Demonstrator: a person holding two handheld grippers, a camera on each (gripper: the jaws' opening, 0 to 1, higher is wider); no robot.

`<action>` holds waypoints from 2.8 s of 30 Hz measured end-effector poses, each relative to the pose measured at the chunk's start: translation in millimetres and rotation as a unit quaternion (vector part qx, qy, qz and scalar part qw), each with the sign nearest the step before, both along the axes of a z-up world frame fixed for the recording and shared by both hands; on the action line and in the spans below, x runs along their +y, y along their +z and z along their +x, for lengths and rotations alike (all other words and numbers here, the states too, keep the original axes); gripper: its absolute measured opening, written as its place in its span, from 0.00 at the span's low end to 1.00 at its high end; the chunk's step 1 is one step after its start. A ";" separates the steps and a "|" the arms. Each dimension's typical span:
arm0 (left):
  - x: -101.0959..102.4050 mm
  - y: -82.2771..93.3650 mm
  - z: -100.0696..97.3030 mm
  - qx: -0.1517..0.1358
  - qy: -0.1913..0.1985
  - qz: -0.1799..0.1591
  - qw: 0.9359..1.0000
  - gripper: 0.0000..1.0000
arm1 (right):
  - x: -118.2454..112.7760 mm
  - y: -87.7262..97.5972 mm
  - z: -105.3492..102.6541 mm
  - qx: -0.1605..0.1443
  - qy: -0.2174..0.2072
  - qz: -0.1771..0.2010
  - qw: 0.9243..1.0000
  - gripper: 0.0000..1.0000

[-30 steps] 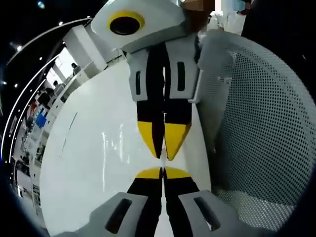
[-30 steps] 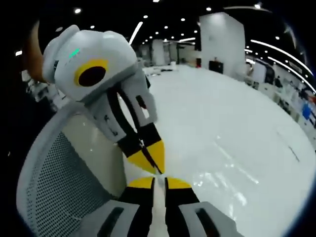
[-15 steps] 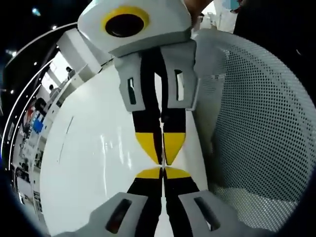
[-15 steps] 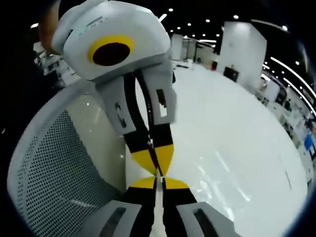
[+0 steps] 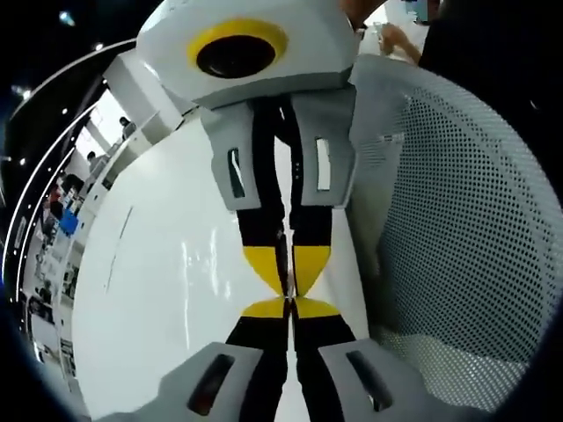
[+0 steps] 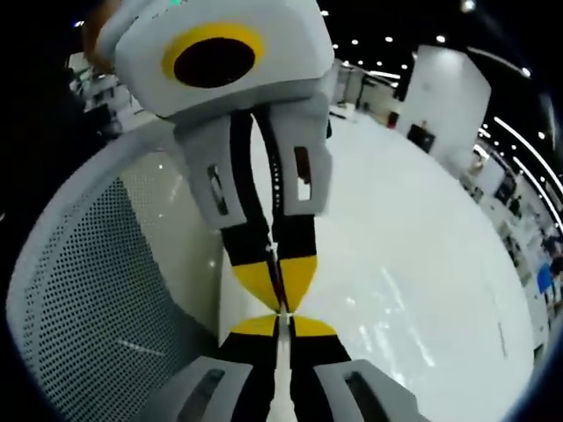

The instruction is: Open the resealable bag by pulling the two sides of the seal apart until the entire bag opening is separated and visibly accessible.

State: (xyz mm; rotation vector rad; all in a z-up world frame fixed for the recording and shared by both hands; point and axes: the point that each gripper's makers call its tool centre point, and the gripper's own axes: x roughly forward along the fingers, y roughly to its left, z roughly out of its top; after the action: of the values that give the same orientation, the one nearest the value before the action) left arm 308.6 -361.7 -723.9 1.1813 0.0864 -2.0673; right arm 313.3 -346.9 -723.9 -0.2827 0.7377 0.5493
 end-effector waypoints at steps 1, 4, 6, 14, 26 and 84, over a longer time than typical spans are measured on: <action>0.1 -0.1 -0.1 0.000 0.000 0.000 1.000 0.00 | 0.1 0.0 0.0 -0.001 0.002 -0.003 1.000 0.00; -0.5 0.6 0.7 0.003 0.015 0.002 1.000 0.00 | -1.1 -0.4 0.7 -0.001 0.007 -0.016 1.000 0.00; -2.1 6.7 0.7 0.013 0.027 -0.003 1.000 0.00 | -3.1 -2.7 1.0 0.003 0.018 -0.037 0.999 0.00; -1.0 13.8 1.6 0.018 0.033 -0.011 0.999 0.00 | -8.7 2.2 -0.2 0.001 0.041 -0.049 0.998 0.00; -1.3 22.7 7.7 0.022 0.053 -0.029 0.998 0.00 | -24.0 -0.4 -4.8 0.005 0.029 -0.056 0.998 0.00; -1.9 30.5 14.1 0.013 0.071 -0.044 0.996 0.00 | -38.3 1.9 -12.9 0.012 0.017 -0.069 0.997 0.00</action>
State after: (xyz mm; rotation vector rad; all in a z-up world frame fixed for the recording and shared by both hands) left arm 322.7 -363.7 -693.4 1.0635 0.0885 -1.9429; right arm 300.4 -385.1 -722.0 -0.4177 0.7963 0.5363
